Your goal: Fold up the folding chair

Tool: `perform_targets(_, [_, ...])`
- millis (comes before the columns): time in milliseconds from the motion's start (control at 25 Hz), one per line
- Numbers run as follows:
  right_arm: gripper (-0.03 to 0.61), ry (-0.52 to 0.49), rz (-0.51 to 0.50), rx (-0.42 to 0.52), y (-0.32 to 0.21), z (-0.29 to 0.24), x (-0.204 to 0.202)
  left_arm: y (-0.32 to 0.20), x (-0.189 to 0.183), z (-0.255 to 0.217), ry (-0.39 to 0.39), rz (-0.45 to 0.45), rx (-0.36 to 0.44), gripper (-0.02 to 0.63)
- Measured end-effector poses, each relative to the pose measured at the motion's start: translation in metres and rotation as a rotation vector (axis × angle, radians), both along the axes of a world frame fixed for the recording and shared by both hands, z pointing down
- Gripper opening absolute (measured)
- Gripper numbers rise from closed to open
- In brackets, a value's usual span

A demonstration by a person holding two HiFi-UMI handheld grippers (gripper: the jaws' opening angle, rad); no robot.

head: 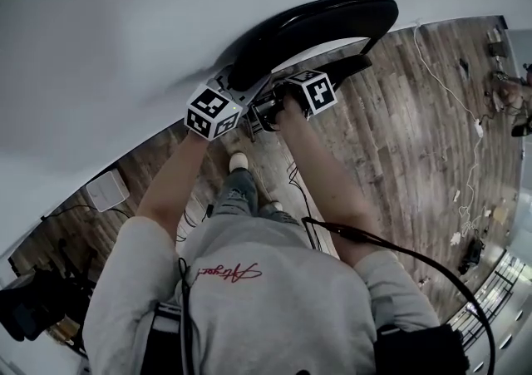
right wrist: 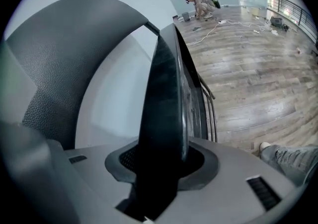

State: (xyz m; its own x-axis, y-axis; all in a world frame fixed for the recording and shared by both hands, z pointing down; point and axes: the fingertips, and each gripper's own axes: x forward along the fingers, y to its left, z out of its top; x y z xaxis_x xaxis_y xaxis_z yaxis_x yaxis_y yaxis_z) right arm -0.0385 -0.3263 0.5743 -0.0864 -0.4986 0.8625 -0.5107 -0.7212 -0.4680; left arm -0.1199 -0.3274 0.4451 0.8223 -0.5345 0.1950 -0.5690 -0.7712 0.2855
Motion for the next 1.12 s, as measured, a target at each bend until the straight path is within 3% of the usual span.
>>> perform_targets(160, [0.156,-0.003,0.008,0.004,-0.002,0.001,0.001,-0.003,0.001,0.000,0.005,0.018,-0.002,0.066])
perform_targets(360, [0.170,-0.007,-0.055,0.016,-0.002,0.001,-0.001,-0.001,-0.001,0.001,-0.021,0.007,0.031,0.079])
perform_targets(520, [0.201,-0.021,-0.060,0.101,-0.002,-0.005,-0.004,-0.002,-0.028,-0.008,-0.025,-0.102,0.021,0.252])
perform_targets(640, [0.207,-0.034,-0.095,0.163,-0.004,-0.011,-0.009,0.008,-0.044,-0.012,0.003,-0.168,0.025,0.258])
perform_targets(760, [0.230,-0.112,-0.054,0.194,-0.003,-0.022,-0.010,0.017,-0.060,-0.019,0.051,-0.241,0.025,0.258])
perform_targets(880, [0.231,-0.116,-0.067,0.227,0.010,-0.037,-0.001,0.029,-0.076,-0.030,0.076,-0.325,0.040,0.258])
perform_targets(1000, [0.230,0.035,-0.178,0.342,0.029,-0.066,0.017,0.040,-0.086,-0.042,0.104,-0.416,0.052,0.258])
perform_targets(1120, [0.217,0.323,-0.455,0.576,0.042,-0.120,0.017,0.057,-0.079,-0.054,0.082,-0.460,0.087,0.252])
